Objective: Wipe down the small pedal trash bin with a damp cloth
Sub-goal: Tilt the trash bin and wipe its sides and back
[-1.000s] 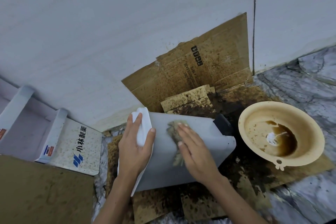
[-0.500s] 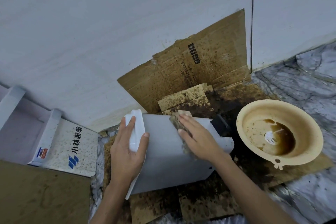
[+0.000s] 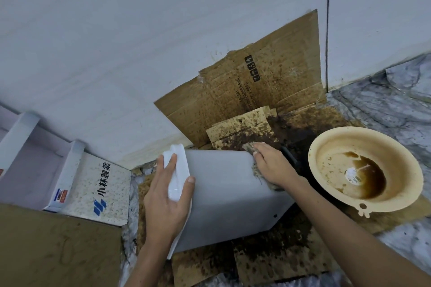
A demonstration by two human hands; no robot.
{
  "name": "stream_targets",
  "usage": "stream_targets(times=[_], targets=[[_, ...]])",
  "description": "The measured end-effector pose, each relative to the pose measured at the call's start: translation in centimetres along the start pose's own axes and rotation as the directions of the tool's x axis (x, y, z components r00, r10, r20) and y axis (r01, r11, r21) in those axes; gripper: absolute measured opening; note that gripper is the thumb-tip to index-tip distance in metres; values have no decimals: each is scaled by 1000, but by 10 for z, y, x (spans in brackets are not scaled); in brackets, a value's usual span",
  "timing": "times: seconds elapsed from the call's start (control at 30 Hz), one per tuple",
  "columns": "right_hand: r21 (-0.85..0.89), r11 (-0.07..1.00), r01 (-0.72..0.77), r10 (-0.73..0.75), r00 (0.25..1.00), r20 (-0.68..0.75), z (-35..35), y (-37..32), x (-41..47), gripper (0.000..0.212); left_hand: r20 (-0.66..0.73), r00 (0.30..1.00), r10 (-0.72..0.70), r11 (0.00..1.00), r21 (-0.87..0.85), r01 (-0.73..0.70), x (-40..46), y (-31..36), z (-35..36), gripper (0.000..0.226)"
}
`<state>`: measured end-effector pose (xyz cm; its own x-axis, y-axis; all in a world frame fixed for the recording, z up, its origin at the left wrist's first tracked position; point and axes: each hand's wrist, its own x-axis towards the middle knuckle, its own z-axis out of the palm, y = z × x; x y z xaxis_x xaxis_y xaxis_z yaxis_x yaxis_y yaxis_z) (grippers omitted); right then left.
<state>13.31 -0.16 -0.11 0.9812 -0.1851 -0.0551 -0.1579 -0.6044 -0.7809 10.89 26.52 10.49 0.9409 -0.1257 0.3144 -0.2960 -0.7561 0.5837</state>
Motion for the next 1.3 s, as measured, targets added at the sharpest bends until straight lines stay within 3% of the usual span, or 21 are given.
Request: stream_targets(times=[0.1,0.4,0.53,0.73,0.93,1.0,1.13,1.3], targets=[[-17,998,-55,54,996,-76,4,-3,-13,43,-1,1000,9,1000,-6,-9,2,3,3,68],[141,973,-185,219,931,-291,26,-22,-77,41,14,1000,-16,1000,-3,16,8,1,0,68],[175,980,-98,144,951,-274,35,-32,-94,41,9,999,-31,999,-11,31,8,0,-2,70],[138,981,134,-116,984,-133,26,-46,-50,40,21,999,-29,999,16,29,5,-5,-7,68],[124,992,-24,41,990,-135,4,-12,-21,36,115,988,-100,995,-14,103,13,-11,-14,68],[147,989,-31,63,974,-219,10,-11,-34,35,96,983,-155,987,-35,159,20,-6,-9,69],[207,978,0,63,952,-299,30,-27,-65,39,-49,979,-196,978,-81,192,29,7,8,49],[199,980,24,35,957,-286,23,-37,-52,37,32,991,-128,983,-125,132,42,10,1,53]])
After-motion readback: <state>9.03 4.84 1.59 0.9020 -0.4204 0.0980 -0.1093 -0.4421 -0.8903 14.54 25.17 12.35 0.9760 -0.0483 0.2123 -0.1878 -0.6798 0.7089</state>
